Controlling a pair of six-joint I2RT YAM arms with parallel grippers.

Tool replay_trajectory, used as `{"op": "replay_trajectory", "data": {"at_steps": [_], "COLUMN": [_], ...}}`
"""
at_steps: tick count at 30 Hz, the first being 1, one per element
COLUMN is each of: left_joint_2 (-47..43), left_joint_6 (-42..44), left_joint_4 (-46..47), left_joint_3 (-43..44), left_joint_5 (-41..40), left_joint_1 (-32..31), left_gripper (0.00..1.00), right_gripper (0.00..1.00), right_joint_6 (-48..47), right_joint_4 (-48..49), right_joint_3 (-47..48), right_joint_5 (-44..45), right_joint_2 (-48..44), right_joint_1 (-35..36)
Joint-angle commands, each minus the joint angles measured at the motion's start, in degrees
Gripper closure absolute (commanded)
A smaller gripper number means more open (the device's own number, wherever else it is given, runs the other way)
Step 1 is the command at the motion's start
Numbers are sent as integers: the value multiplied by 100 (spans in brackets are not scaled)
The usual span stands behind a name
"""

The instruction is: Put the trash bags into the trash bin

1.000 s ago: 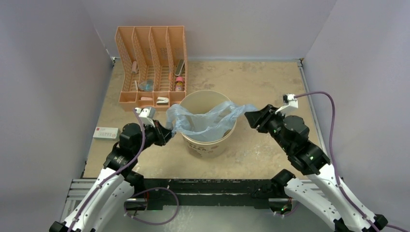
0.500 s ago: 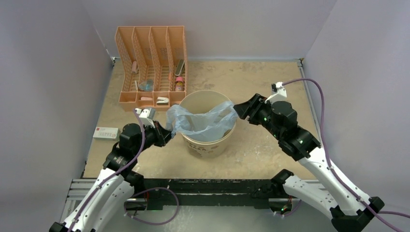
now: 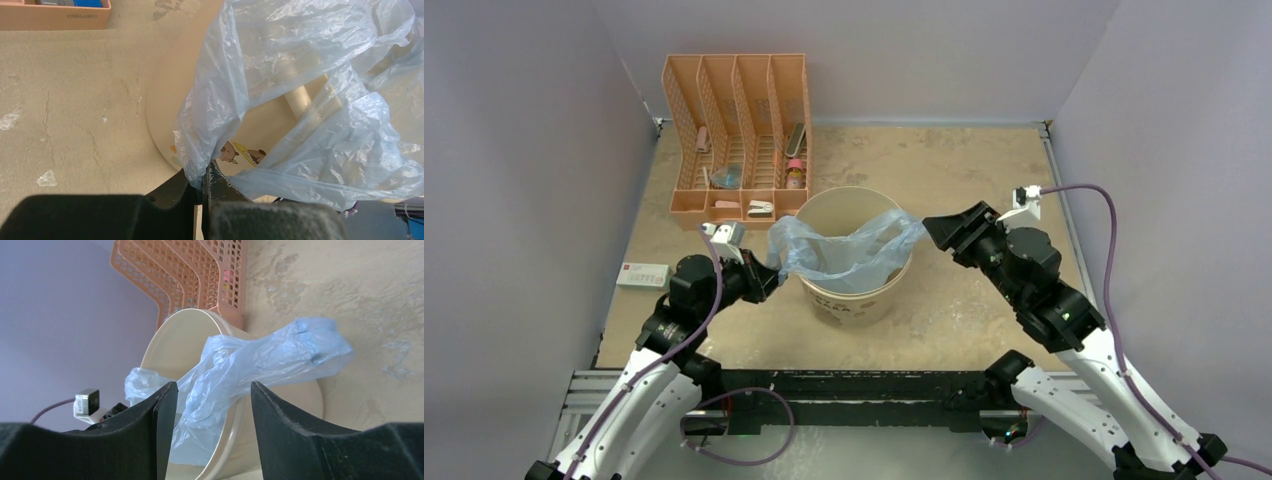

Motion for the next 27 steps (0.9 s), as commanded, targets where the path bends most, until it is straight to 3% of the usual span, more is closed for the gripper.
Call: {"op": "replay_trajectory", "data": {"at_steps": [1, 7, 13, 21, 27], "left_joint_2": [-15, -6, 26, 47, -2], "left_joint_6": [140, 135, 130, 152, 146], "left_joint_4": [175, 180, 238, 218, 176], "left_joint_3": [257, 247, 244, 305, 292], "left_joint_5": [87, 106, 131, 100, 44], "left_joint_1": [34, 31, 31, 31, 31], "left_gripper": [100, 100, 99, 99, 99], "right_gripper": [41, 41, 48, 97, 100], "right_joint_6": [679, 1243, 1673, 1117, 592], "right_joint_4": [776, 813, 773, 874, 560], "right_joint_3": [-272, -419, -592, -775, -723], "right_joint_5": [-195, -306, -194, -304, -740], "right_joint_2": [-4, 109, 116, -197, -601], "right_joint_1": [14, 14, 12, 7, 10]}}
